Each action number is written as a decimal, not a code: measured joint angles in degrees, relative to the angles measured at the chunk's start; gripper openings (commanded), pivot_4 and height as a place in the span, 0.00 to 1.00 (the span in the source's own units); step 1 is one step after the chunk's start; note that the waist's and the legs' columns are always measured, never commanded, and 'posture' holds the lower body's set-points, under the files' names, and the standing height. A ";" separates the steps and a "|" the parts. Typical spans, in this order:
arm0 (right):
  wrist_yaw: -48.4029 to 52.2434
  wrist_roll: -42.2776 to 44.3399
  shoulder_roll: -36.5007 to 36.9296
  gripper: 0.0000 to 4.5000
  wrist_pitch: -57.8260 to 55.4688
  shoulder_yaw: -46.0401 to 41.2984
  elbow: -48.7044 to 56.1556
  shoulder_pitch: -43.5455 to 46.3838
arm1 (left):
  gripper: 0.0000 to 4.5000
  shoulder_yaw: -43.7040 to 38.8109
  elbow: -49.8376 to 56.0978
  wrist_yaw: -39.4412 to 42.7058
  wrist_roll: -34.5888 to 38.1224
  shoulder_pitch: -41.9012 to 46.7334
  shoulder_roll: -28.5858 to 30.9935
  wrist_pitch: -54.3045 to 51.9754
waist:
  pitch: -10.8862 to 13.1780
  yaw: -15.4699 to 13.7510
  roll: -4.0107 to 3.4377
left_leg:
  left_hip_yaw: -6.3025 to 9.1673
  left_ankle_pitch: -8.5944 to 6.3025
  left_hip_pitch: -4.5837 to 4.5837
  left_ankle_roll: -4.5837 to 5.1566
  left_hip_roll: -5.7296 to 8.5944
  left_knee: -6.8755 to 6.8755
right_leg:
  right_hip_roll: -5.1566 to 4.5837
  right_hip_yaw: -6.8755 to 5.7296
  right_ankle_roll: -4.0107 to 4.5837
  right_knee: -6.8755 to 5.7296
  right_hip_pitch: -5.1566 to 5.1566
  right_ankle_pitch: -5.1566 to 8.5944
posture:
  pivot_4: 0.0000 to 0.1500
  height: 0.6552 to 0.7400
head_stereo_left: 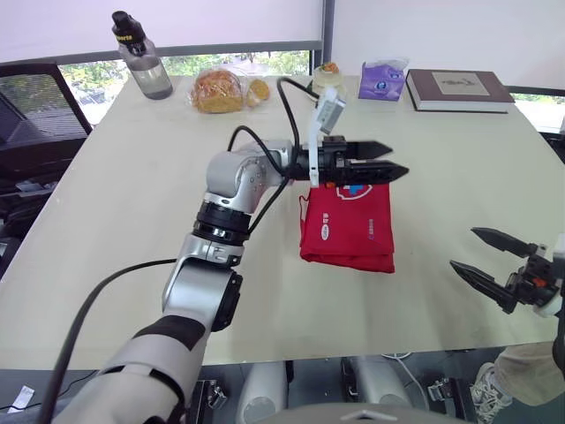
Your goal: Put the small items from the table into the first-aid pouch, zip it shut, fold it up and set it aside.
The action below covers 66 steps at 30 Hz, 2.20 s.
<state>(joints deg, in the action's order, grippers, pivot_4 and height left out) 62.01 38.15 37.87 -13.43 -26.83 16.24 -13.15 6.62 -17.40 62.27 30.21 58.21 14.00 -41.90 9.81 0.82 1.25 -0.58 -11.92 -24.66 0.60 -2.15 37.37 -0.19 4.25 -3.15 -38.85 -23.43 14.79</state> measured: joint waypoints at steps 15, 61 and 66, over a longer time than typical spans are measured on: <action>0.11 -1.13 0.00 1.00 0.56 1.96 -0.08 0.53 | 0.00 9.04 -15.68 -5.58 -21.55 -7.54 -2.55 30.96 | 0.02 -0.09 0.02 | 0.01 0.00 -0.06 0.00 0.02 0.04 | 0.05 0.07 0.05 0.00 -0.01 -0.03 | 1.00 1.00; 0.01 -2.85 -0.17 1.00 3.78 2.29 -0.44 -3.07 | 0.00 18.30 -23.37 11.86 -30.95 -1.99 -14.31 32.29 | -0.42 -0.08 -0.39 | 0.99 0.02 -0.04 0.06 0.59 0.13 | 0.11 0.09 -0.05 0.35 0.66 0.17 | 1.00 1.00; -0.14 -3.02 -0.17 1.00 4.01 2.25 -0.47 -3.68 | 0.00 13.19 -37.41 2.94 -31.95 8.55 -14.13 38.26 | -0.43 0.02 -0.40 | 1.00 0.01 -0.03 0.05 0.62 0.03 | 0.11 0.10 -0.22 0.42 0.66 0.19 | 1.00 1.00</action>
<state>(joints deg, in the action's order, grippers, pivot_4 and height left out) 61.87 35.13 37.70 -9.42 -24.58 15.77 -16.83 19.80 -54.81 65.21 -1.75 66.76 -0.13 -3.64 9.38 0.84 0.86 0.42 -11.90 -24.69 0.65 -1.53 37.40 -0.08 4.35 -3.37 -38.43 -22.77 14.98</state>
